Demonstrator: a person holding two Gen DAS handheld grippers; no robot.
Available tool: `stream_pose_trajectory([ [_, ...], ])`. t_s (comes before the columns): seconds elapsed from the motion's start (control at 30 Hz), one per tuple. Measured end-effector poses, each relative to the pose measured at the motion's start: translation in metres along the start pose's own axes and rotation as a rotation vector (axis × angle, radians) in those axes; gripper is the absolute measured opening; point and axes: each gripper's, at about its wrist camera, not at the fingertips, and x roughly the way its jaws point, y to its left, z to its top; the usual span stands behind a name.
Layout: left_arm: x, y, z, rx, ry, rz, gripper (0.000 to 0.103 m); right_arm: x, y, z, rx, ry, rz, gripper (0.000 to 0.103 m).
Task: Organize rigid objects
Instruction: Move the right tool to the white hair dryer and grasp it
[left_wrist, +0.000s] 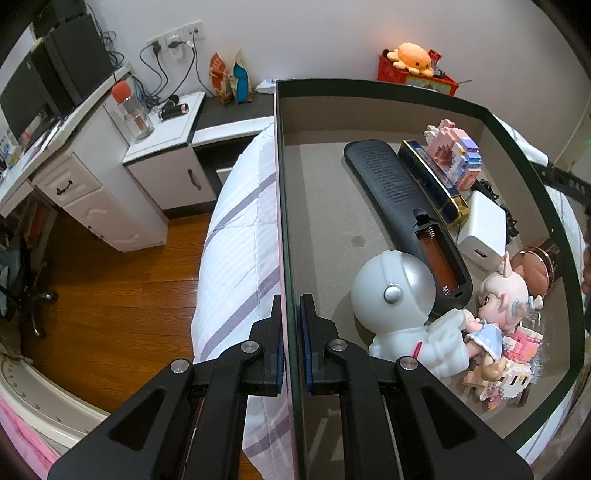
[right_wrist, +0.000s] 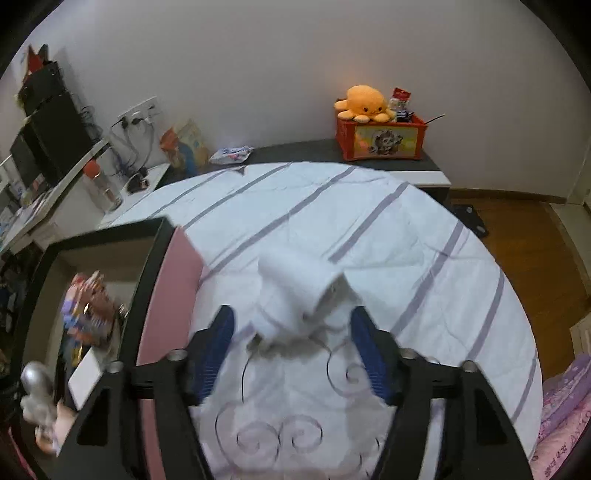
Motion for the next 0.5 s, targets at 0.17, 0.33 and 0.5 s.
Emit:
stream_pose_trajectory([
  [0.17, 0.0, 0.0, 0.0, 0.001, -0.001, 0.001, 0.007, 0.013, -0.001, 0.009, 0.025, -0.026, -0.035, 0.071],
  [0.33, 0.001, 0.0, 0.0, 0.006, -0.001, 0.003, 0.007, 0.02, -0.003, 0.007, -0.021, -0.032, -0.054, 0.063],
  [0.5, 0.0, 0.002, 0.002, 0.007, -0.001, 0.004, 0.007, 0.018, -0.011, 0.003, -0.022, -0.012, -0.015, 0.046],
])
